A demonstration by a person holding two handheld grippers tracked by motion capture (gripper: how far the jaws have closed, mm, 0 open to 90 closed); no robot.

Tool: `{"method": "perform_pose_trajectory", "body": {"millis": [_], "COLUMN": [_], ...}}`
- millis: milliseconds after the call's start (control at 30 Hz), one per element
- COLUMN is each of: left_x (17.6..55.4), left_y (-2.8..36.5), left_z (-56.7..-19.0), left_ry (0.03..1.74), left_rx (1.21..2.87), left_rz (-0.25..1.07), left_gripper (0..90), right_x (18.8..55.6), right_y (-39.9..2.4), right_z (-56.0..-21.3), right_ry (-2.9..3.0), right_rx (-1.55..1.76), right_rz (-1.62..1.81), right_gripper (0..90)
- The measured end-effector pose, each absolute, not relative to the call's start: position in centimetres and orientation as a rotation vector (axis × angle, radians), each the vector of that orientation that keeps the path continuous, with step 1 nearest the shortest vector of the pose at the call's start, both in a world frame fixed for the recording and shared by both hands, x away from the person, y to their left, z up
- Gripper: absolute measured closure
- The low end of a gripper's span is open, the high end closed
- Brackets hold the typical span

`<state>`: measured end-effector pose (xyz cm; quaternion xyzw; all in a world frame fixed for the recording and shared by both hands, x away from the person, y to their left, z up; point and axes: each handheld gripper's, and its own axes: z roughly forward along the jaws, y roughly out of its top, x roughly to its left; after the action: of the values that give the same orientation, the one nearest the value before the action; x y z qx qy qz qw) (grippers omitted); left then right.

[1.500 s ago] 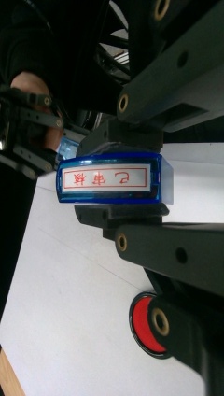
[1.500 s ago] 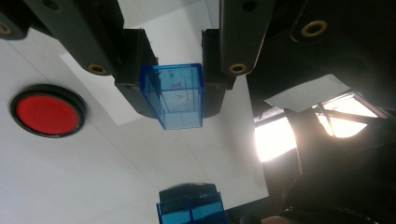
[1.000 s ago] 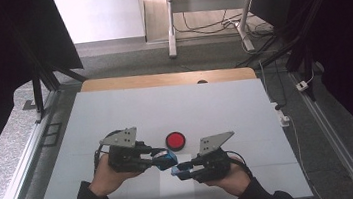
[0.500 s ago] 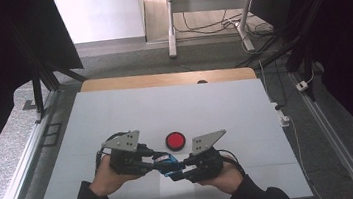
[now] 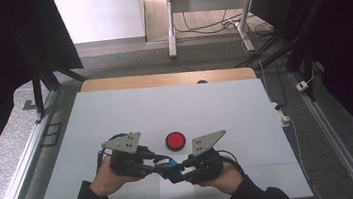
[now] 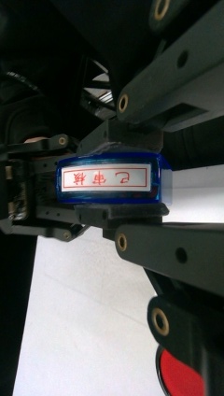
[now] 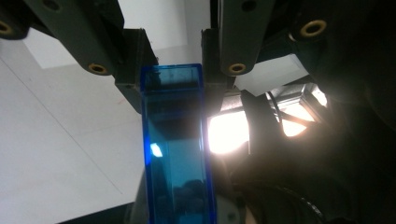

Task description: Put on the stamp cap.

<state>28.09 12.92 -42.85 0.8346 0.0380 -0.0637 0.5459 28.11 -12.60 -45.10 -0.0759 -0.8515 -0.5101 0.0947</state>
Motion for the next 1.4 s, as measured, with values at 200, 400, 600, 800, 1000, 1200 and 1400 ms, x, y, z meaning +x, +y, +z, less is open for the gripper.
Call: {"method": "perform_pose_trajectory", "body": {"millis": [200, 400, 600, 800, 1000, 1200, 1400], "left_x": [28.3, 28.3, 28.7, 28.8, 28.7, 28.6, 28.7], "left_y": [13.1, 13.2, 13.2, 13.1, 13.0, 12.9, 13.6], "left_z": [-43.1, -43.4, -44.0, -44.1, -43.7, -43.4, -43.0], "left_ry": [0.101, 0.106, 0.124, 0.126, 0.136, 0.150, 0.174], "left_rx": [1.938, 1.899, 1.871, 1.873, 1.913, 1.928, 1.911], "left_rz": [-0.196, -0.227, -0.283, -0.291, -0.229, -0.203, -0.174], "left_gripper": [69.9, 70.0, 69.9, 69.9, 69.8, 69.8, 69.8], "right_x": [27.9, 27.7, 27.7, 27.8, 28.0, 28.0, 28.0], "right_y": [-12.6, -12.8, -12.9, -13.0, -13.0, -13.0, -13.4], "right_z": [-44.9, -44.5, -44.6, -44.7, -44.9, -44.9, -44.6], "right_ry": [-2.530, -2.540, -2.531, -2.526, -2.531, -2.557, -2.569], "right_rx": [-0.212, -0.167, -0.154, -0.153, -0.197, -0.237, -0.273], "right_rz": [-1.528, -1.554, -1.559, -1.557, -1.557, -1.575, -1.597], "right_gripper": [68.7, 68.9, 68.9, 68.7, 67.7, 63.6, 57.1]}}
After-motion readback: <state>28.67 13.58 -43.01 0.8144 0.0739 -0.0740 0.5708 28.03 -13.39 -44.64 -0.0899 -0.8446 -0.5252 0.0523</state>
